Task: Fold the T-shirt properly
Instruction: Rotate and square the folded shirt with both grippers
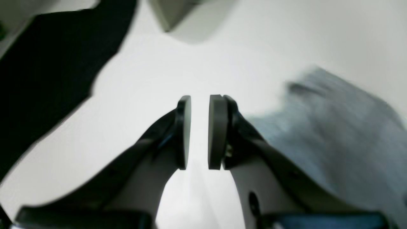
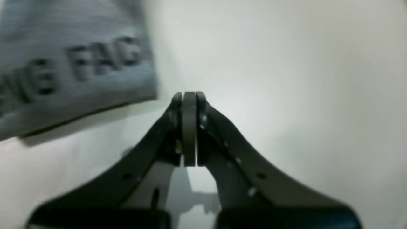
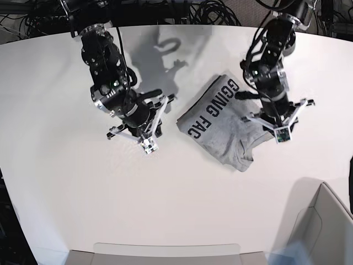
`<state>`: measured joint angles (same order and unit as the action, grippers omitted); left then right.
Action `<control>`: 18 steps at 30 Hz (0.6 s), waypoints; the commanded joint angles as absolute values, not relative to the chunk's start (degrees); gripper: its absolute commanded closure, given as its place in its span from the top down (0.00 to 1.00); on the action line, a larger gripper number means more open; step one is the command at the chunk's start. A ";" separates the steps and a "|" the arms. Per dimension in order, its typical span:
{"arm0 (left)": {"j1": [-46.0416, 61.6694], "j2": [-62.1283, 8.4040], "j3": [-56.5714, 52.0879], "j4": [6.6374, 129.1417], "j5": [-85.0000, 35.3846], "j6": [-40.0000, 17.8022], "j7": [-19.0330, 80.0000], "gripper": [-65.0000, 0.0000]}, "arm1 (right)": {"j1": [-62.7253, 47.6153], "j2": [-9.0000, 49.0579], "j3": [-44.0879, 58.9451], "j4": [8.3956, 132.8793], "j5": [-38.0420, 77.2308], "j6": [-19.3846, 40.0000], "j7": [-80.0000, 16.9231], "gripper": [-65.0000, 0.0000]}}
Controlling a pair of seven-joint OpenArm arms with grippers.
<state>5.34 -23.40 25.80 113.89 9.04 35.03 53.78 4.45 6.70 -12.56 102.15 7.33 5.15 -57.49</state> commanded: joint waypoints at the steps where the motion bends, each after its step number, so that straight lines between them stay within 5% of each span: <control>1: 6.29 -23.78 28.18 115.91 9.71 33.89 53.14 0.15 | 6.29 6.46 -11.91 101.23 8.04 5.32 -56.48 0.00; 11: 10.77 -24.04 50.77 116.53 9.89 32.22 52.53 0.15 | 14.29 6.02 -9.19 83.56 8.04 5.49 -54.29 0.00; 18: 7.08 -23.96 57.10 112.66 9.80 31.60 57.27 0.15 | 14.29 5.58 -15.52 73.89 8.04 5.49 -47.25 0.00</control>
